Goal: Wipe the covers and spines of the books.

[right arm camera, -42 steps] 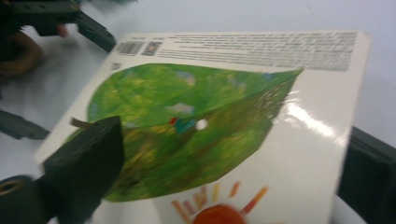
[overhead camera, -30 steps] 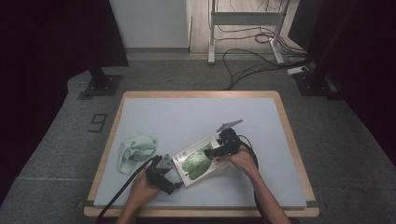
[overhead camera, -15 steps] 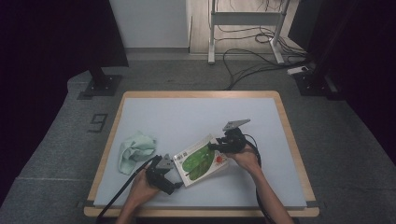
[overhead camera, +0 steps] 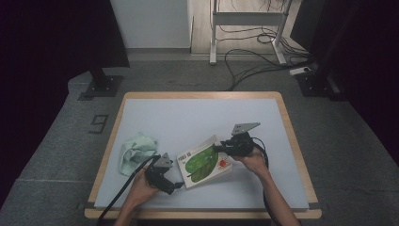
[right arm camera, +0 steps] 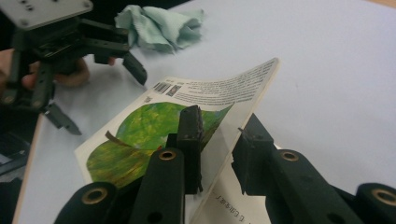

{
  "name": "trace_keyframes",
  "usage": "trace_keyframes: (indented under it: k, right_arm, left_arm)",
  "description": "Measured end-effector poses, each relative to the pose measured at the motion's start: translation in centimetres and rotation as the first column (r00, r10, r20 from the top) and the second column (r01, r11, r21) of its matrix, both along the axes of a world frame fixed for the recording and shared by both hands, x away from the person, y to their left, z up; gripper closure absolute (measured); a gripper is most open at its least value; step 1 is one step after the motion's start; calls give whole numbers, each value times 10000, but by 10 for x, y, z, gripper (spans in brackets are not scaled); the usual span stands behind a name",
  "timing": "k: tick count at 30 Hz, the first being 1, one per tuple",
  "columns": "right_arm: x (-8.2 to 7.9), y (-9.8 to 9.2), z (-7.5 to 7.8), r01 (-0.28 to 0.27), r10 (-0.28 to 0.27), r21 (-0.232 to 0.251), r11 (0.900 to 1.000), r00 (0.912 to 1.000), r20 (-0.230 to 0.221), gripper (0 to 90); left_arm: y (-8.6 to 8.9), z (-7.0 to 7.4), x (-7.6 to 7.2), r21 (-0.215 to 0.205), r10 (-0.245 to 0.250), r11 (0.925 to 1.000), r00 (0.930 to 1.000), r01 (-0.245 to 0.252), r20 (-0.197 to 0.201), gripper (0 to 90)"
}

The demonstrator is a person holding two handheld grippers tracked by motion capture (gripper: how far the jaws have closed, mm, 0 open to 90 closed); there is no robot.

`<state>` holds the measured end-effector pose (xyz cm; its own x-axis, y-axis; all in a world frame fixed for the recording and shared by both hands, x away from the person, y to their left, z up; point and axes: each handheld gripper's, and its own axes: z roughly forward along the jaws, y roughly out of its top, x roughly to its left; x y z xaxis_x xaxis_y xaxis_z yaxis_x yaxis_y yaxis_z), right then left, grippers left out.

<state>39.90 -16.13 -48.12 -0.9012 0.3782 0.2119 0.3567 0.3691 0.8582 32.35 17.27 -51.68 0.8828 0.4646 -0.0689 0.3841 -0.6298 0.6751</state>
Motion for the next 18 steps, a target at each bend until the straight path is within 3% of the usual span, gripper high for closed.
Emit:
trace_keyframes:
  k: [8, 9, 14, 15, 18]
  right_arm:
    - [-9, -12, 2, -421, 416, 251, 9988, 9990, 184, 753]
    - [-10, -13, 2, -446, 442, 252, 9987, 9989, 186, 754]
    - [-13, -17, 2, -525, 520, 316, 9981, 9985, 161, 757]
    - [-14, -17, 3, -520, 516, 313, 9982, 9985, 161, 757]
    - [-16, -19, 3, -494, 494, 314, 9983, 9988, 12, 757]
  left_arm:
    - [-13, -3, 6, -193, -92, 9998, 9992, 84, -377, 0]
    - [-14, -4, 6, -376, -219, 9991, 9982, 198, -564, 0]
    - [-20, -7, 1, -512, -512, 9975, 9966, 479, -649, 0]
    - [-22, -9, 0, -452, -592, 9974, 9965, 566, -596, 8]
    - [-30, -10, -10, 261, -702, 9972, 9972, 695, 273, 40]
